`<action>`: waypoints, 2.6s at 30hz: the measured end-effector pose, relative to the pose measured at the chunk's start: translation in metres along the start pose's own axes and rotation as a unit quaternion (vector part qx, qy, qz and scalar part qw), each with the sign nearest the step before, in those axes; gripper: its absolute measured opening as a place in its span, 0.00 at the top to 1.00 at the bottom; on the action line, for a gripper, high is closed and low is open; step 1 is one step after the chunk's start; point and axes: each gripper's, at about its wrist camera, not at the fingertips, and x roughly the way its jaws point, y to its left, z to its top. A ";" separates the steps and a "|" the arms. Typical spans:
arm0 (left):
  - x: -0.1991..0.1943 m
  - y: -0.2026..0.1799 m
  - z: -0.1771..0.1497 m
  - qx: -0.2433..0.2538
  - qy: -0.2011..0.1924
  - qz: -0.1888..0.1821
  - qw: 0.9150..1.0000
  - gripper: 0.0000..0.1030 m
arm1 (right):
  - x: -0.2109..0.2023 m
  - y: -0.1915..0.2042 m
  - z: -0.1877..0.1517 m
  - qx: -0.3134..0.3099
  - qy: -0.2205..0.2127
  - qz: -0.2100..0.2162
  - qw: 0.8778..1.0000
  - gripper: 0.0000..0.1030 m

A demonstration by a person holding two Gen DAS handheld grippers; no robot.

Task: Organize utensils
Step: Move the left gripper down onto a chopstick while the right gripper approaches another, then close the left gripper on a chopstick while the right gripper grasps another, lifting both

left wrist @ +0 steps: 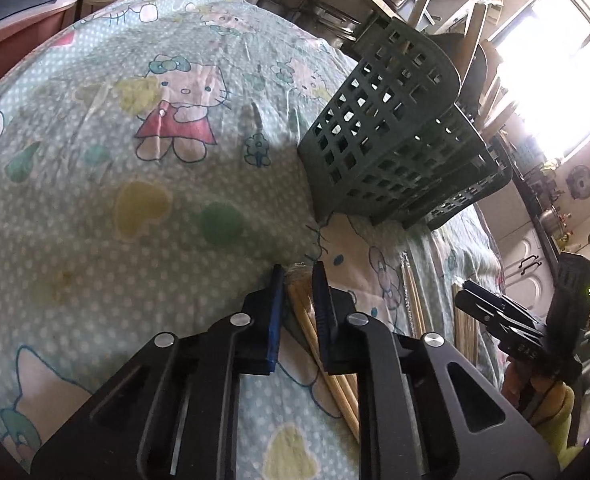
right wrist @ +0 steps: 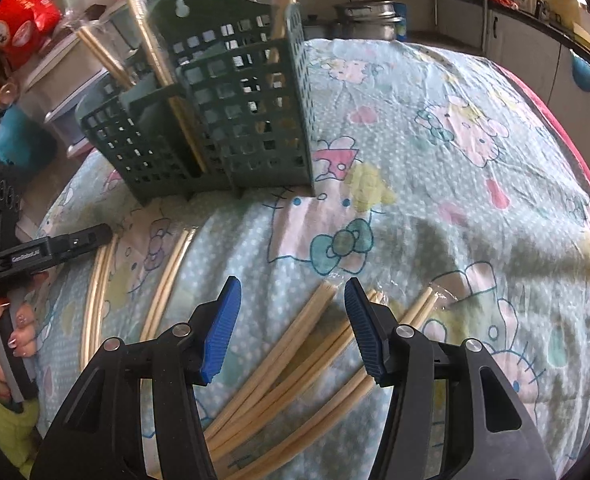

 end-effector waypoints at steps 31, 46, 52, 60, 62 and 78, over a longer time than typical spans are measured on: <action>-0.075 -0.043 0.019 0.043 -0.092 -0.052 0.993 0.96 | -0.056 0.036 0.031 -0.023 -0.100 0.074 0.992 0.93; -0.101 -0.101 0.023 0.115 -0.120 -0.087 0.982 0.97 | -0.130 0.047 0.027 -0.040 -0.204 0.068 0.976 0.94; -0.109 -0.120 0.028 0.135 -0.130 -0.100 0.977 0.97 | -0.146 0.038 0.029 -0.031 -0.237 0.058 0.969 0.94; -0.115 -0.147 0.036 0.163 -0.141 -0.112 0.970 0.97 | -0.164 0.031 0.029 -0.022 -0.268 0.043 0.962 0.94; -0.116 -0.154 0.038 0.169 -0.144 -0.114 0.968 0.97 | -0.168 0.030 0.030 -0.020 -0.274 0.039 0.961 0.94; -0.125 -0.185 0.065 0.202 -0.171 -0.115 0.957 0.97 | -0.191 0.025 0.046 -0.013 -0.313 0.026 0.949 0.94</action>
